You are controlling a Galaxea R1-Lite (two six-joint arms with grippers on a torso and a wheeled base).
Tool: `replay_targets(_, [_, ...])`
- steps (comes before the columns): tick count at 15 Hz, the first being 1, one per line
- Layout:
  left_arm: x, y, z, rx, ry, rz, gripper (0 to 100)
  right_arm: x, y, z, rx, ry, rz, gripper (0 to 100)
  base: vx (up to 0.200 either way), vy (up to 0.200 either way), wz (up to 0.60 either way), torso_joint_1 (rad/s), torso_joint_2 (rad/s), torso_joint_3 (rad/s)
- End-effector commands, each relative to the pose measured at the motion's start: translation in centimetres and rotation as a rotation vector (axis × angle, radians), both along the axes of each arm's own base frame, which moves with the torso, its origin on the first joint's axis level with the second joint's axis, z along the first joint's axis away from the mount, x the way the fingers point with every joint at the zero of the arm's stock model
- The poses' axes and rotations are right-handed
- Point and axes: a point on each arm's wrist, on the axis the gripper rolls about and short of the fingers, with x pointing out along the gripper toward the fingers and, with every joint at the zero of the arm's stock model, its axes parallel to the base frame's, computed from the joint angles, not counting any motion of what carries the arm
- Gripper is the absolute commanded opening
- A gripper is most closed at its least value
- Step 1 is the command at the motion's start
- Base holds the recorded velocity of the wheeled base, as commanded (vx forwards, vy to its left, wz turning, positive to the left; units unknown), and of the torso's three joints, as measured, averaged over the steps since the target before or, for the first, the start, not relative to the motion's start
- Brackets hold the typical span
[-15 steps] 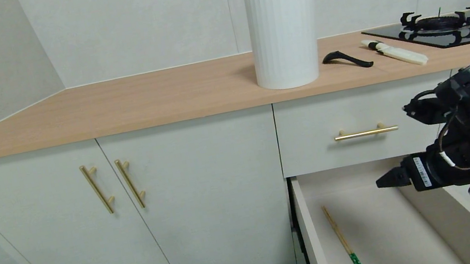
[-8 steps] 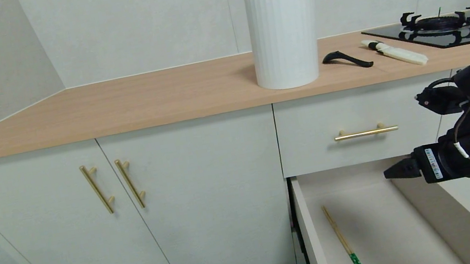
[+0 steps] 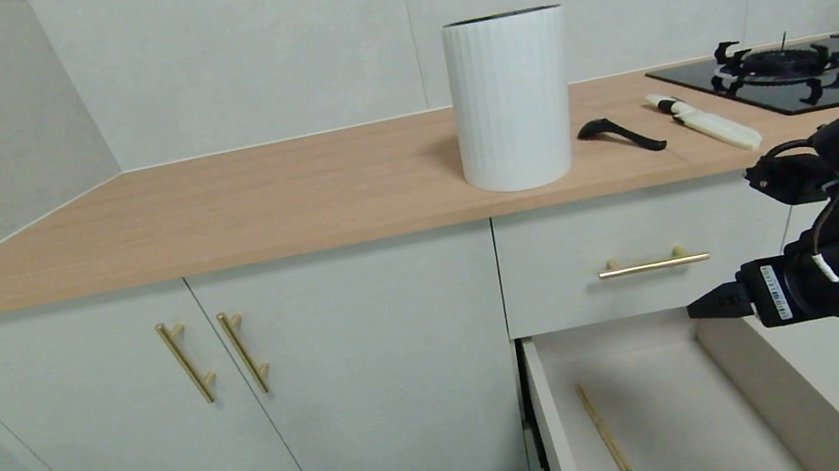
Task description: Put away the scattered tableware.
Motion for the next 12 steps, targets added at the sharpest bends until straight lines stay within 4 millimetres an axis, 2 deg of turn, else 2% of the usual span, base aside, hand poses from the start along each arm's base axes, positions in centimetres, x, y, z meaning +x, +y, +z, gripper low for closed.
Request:
replay_targets(1, [0.00,0.00,0.00,0.000,0.000,0.000,100,0.20,0.07,-0.27,-0.004,0.010,0.000,100,0.000,0.000,0.00,0.095,-0.53,-0.300])
replay_targets(12, [0.00,0.00,0.00,0.000,0.000,0.000,100,0.37,0.14,-0.49,-0.007,0.018,0.000,100,0.000,0.000,0.00,0.182,-0.48,-0.292])
